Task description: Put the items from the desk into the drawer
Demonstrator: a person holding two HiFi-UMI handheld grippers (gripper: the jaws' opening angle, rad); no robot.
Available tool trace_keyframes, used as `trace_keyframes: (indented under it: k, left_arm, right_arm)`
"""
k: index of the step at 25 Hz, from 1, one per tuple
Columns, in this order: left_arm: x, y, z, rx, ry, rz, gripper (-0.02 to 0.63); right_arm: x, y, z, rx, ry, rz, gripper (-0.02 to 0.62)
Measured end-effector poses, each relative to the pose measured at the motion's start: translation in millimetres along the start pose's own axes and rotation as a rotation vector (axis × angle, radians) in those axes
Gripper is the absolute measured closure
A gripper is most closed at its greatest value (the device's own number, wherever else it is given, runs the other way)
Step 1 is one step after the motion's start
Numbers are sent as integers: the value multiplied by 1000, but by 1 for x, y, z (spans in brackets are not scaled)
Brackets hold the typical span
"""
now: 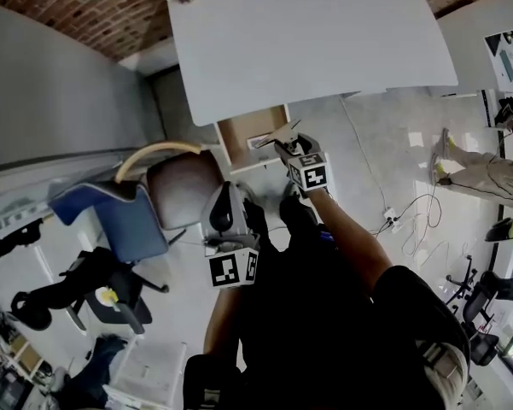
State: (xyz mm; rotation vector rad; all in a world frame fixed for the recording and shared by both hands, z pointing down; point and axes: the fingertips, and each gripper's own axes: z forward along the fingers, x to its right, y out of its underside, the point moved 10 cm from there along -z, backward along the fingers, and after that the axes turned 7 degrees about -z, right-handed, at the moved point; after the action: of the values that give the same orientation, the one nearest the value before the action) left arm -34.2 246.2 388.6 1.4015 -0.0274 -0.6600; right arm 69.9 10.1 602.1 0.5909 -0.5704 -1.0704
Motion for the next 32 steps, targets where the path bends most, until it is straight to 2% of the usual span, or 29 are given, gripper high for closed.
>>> trace_keyframes:
  k: [18,27,32]
  left_arm:
    - [-46,57,37,-53,-51,-37,592]
    - [-66,81,48,-93,-57,-57,592]
    - [-76,92,56,-106,-59,-66,592]
  right_arm:
    - [-5,88,116,-271,-16,-17,325]
    - [2,120,160,-399,17,11,325]
    - [-3,134,182,-465,-31,56,325]
